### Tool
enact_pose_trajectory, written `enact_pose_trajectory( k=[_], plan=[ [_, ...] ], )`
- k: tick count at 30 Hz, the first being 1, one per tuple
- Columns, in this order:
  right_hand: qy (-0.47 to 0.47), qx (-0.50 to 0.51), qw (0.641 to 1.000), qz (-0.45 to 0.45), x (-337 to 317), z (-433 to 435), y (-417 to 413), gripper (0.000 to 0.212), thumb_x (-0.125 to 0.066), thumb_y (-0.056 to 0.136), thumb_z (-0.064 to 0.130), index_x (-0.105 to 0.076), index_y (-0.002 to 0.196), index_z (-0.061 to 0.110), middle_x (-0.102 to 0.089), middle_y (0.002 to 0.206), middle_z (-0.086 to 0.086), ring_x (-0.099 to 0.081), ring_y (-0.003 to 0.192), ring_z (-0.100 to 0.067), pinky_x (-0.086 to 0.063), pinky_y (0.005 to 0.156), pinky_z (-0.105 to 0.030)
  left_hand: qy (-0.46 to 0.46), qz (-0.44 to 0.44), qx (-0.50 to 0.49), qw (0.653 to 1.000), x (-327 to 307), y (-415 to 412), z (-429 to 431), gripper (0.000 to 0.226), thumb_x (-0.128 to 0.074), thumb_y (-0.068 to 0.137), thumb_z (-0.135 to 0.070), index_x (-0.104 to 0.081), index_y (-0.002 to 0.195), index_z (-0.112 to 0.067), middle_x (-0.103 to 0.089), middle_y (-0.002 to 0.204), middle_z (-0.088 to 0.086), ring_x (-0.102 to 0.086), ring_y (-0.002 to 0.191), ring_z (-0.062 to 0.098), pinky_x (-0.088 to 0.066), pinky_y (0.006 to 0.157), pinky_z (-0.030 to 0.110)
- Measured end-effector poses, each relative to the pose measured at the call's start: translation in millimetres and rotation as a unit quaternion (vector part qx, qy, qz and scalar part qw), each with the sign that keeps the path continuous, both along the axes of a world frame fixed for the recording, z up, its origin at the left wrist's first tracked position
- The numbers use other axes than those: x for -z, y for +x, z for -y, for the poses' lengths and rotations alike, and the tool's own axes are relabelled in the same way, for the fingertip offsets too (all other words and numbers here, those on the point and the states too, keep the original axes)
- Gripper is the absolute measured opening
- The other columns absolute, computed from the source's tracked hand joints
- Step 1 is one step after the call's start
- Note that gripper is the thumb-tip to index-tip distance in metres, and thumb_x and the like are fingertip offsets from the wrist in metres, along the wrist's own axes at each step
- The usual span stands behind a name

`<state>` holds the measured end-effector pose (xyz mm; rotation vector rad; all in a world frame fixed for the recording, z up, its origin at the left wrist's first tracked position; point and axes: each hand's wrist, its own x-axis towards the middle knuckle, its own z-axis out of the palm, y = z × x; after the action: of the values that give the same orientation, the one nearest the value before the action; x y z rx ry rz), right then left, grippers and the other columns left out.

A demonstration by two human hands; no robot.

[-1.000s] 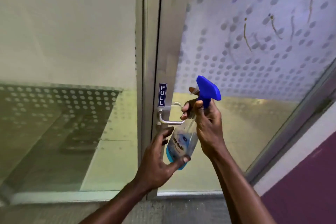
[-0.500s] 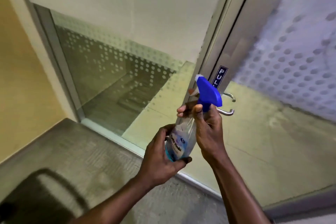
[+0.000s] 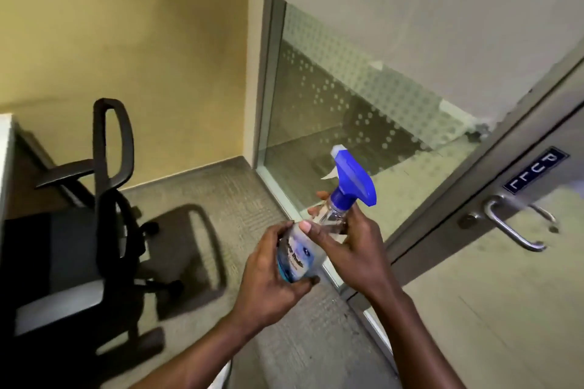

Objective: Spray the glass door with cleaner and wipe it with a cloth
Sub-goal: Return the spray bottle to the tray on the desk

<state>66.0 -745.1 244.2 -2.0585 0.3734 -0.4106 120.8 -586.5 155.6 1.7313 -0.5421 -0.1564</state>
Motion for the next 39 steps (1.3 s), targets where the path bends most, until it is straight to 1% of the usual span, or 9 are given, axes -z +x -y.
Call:
enact_pose_trajectory(
  k=[7,12,19,22,25,28,30,34,39],
  plan=[
    [-0.041,-0.122,0.99,-0.061,14,-87,46,0.057,-0.09,0.086,0.048,-0.066,0.136,0.034,-0.082,0.109,0.012,-0.079,0.095,-0.003,-0.066,0.091,-0.035,0.028,-0.014,-0.117,0.993,15,7,-104,0.095,-0.103,0.065,-0.03,-0.052,0.145,-0.027,-0.069,0.133,-0.011,-0.071,0.12,0.012,-0.06,0.102,0.039],
    [-0.083,-0.209,0.97,-0.088,33,-167,76,0.055,-0.091,0.087,0.041,-0.062,0.132,0.032,-0.077,0.099,0.023,-0.076,0.09,0.005,-0.057,0.077,-0.008,0.046,-0.024,-0.199,0.979,27,12,-189,0.099,-0.104,0.061,-0.038,-0.051,0.145,-0.03,-0.067,0.133,-0.011,-0.072,0.117,0.014,-0.061,0.098,0.042],
    [-0.118,-0.292,0.945,-0.09,56,-299,114,0.047,-0.091,0.087,0.041,-0.068,0.124,0.023,-0.082,0.103,0.008,-0.079,0.089,-0.01,-0.06,0.077,-0.018,0.037,-0.034,-0.293,0.955,42,17,-314,0.086,-0.096,0.066,-0.031,-0.055,0.142,-0.025,-0.07,0.13,-0.009,-0.075,0.113,0.014,-0.064,0.094,0.039],
    [-0.134,-0.321,0.936,-0.062,66,-356,128,0.045,-0.092,0.088,0.037,-0.073,0.123,0.018,-0.082,0.106,0.003,-0.074,0.088,-0.011,-0.051,0.077,-0.009,0.038,-0.048,-0.332,0.941,48,17,-364,0.084,-0.093,0.069,-0.033,-0.054,0.143,-0.023,-0.071,0.13,-0.008,-0.075,0.113,0.012,-0.064,0.096,0.035],
    [-0.133,-0.352,0.925,-0.048,73,-406,138,0.044,-0.092,0.089,0.032,-0.072,0.125,0.016,-0.079,0.105,0.004,-0.074,0.088,-0.015,-0.055,0.079,-0.022,0.07,-0.056,-0.359,0.929,58,16,-410,0.087,-0.093,0.074,-0.033,-0.05,0.15,-0.026,-0.069,0.138,-0.007,-0.072,0.121,0.013,-0.063,0.101,0.034],
    [-0.128,-0.388,0.912,-0.045,83,-450,148,0.039,-0.092,0.089,0.028,-0.07,0.119,0.014,-0.07,0.096,0.011,-0.065,0.079,0.004,-0.047,0.072,-0.006,0.13,-0.063,-0.374,0.916,67,9,-451,0.094,-0.091,0.081,-0.031,-0.04,0.16,-0.031,-0.061,0.154,-0.009,-0.064,0.135,0.007,-0.058,0.109,0.026],
    [-0.14,-0.403,0.904,-0.031,88,-477,156,0.032,-0.092,0.088,0.025,-0.068,0.107,0.017,-0.063,0.087,0.013,-0.058,0.074,0.005,-0.042,0.067,-0.007,0.185,-0.074,-0.393,0.897,74,3,-475,0.105,-0.09,0.084,-0.041,-0.028,0.168,-0.029,-0.041,0.173,-0.006,-0.044,0.153,0.004,-0.039,0.123,0.017],
    [-0.163,-0.425,0.89,-0.019,96,-522,176,0.037,-0.093,0.088,0.03,-0.071,0.11,0.011,-0.064,0.092,0.005,-0.055,0.076,-0.009,-0.035,0.066,-0.007,0.344,-0.172,-0.428,0.818,97,-20,-516,0.132,-0.075,0.086,-0.072,0.001,0.173,-0.009,0.013,0.183,0.015,0.006,0.172,0.029,-0.008,0.139,0.043],
    [-0.181,-0.442,0.878,-0.033,123,-571,210,0.035,-0.092,0.089,0.03,-0.068,0.101,0.009,-0.072,0.094,-0.011,-0.058,0.082,-0.018,-0.037,0.066,-0.01,0.371,-0.284,-0.515,0.719,125,-62,-553,0.157,-0.08,0.07,-0.084,0.005,0.172,-0.002,0.015,0.18,0.026,0.012,0.17,0.04,-0.002,0.138,0.052]
  ],
)
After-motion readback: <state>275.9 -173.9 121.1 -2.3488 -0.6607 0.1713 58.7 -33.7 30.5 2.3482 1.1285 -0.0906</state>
